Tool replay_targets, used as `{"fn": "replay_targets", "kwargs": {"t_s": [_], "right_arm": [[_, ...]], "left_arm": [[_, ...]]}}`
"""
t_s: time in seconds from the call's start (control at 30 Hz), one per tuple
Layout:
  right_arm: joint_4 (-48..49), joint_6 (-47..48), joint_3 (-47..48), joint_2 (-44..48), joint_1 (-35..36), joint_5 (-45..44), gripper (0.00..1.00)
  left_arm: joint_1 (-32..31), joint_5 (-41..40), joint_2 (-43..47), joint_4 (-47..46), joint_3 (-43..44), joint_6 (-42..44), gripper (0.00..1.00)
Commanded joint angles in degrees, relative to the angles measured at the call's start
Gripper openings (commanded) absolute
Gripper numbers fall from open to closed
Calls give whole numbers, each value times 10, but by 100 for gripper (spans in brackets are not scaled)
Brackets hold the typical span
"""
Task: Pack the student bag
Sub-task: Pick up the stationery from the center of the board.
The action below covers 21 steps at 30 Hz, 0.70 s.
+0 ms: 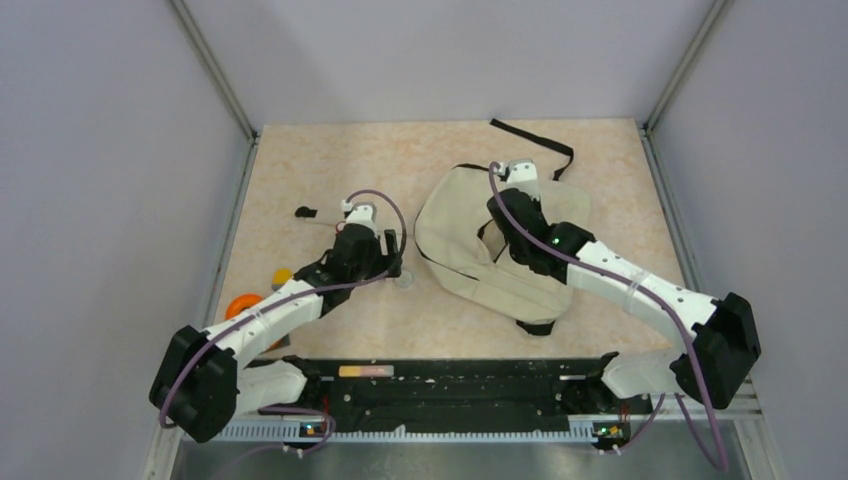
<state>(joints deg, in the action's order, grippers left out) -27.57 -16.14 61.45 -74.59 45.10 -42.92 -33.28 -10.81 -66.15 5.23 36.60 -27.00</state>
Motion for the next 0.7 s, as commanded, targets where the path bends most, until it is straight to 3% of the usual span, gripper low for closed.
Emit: {"fn": "replay_targets", "kwargs": {"t_s": [0.0, 0.3, 0.67], "right_arm": [[32, 16, 7, 28, -5, 3, 0], [32, 11, 2, 34, -5, 18, 0], [31, 11, -1, 35, -5, 21, 0]], "left_arm": [[13, -12, -17, 30, -16, -2, 83], [27, -62, -147, 48, 54, 15, 79], [27, -38, -196, 33, 88, 28, 77]]}}
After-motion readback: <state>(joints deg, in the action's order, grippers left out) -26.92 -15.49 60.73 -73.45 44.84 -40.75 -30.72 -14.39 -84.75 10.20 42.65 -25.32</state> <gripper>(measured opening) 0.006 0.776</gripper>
